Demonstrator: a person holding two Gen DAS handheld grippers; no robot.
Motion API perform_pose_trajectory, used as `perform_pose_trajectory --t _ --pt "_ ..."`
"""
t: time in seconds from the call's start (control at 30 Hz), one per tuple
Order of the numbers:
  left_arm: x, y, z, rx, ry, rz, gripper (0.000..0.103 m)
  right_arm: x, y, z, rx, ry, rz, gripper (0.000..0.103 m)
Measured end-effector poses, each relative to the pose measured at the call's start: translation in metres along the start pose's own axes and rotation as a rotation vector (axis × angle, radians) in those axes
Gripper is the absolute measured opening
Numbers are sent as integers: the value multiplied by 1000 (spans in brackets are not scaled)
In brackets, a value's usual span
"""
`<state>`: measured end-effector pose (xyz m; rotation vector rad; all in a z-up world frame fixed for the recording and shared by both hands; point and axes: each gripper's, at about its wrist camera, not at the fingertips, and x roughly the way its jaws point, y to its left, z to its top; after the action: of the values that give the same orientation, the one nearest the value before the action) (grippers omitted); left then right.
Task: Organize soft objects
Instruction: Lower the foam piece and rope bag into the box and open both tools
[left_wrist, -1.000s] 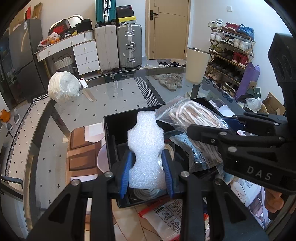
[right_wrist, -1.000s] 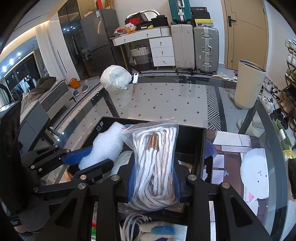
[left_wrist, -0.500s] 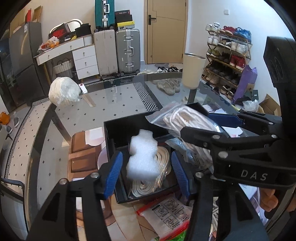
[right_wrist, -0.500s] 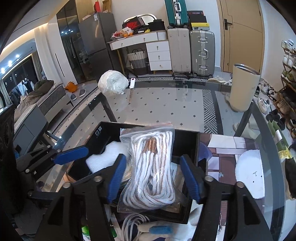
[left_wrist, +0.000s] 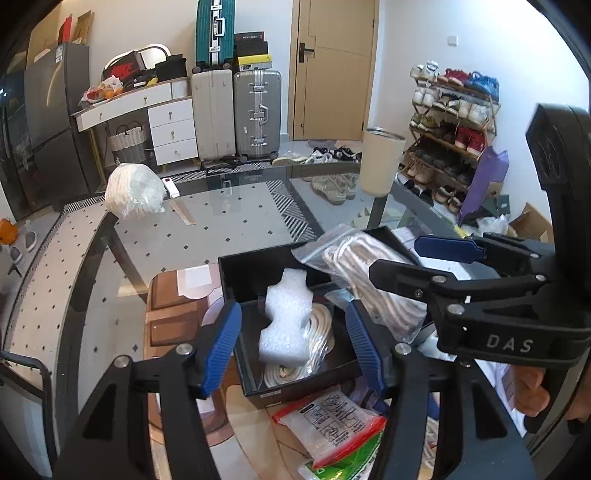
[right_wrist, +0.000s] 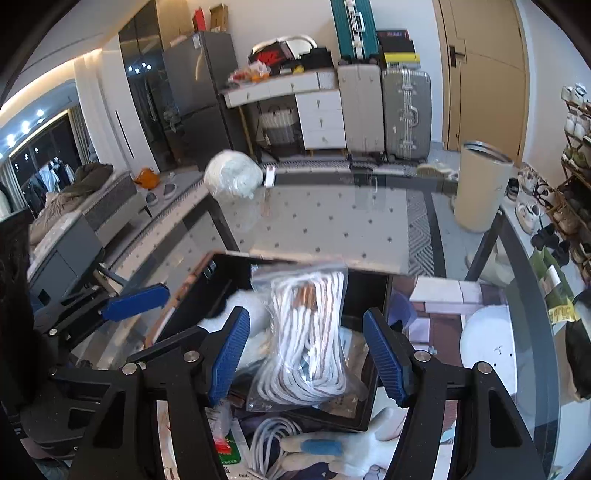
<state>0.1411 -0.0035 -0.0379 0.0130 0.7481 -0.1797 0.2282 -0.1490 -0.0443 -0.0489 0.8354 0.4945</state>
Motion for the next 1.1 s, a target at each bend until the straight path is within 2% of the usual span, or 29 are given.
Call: perform_pose_trajectory --t 0.03,0.07,0.17,0.3,0.4,0.53,0.67,0.8,0.93,1.03,1.1 --pt "1 0 -1 -1 6 1 59 3 0 0 -5 20 -2 44" --pt "2 1 -2 -6 13 5 59 8 1 -1 -15 46 -4 34" --pt "2 6 -3 -26 19 17 59 17 8 -2 -58 71 1 32" --pt "0 12 -4 -44 22 20 59 24 12 0 -73 75 55 32" --pt "1 16 -4 -47 23 26 59 39 17 -1 -84 117 105 32" --pt "-1 17 -3 -52 23 17 59 52 24 -4 -137 163 82 32" --pt "-1 16 -4 -43 27 16 60 48 26 -5 -149 192 33 32" --pt "-3 15 -3 -41 27 10 60 41 26 -7 -163 209 42 31" --pt "-4 15 -3 -43 24 9 60 27 35 -4 -286 170 -20 31" --pt "-3 15 -3 -44 28 9 60 17 46 -4 -381 168 8 31" --pt "-2 15 -3 -46 30 9 60 14 46 -2 -390 163 6 31"
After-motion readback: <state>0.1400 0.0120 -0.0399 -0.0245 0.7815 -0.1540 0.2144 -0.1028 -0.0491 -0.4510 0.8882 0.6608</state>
